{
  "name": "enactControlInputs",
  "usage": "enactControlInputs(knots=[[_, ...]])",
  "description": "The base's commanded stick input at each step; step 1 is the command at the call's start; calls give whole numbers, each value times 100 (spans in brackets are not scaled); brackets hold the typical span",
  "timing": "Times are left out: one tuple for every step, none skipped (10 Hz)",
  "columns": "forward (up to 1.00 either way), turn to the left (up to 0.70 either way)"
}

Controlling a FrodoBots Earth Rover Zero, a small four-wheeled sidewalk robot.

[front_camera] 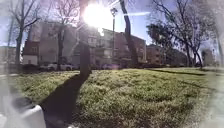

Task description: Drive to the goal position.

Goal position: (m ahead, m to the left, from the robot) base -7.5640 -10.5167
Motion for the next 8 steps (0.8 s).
enactControlInputs(knots=[[0,0],[0,0],[0,0],[0,0],[-36,0],[-70,0],[-70,0],[-70,0]])
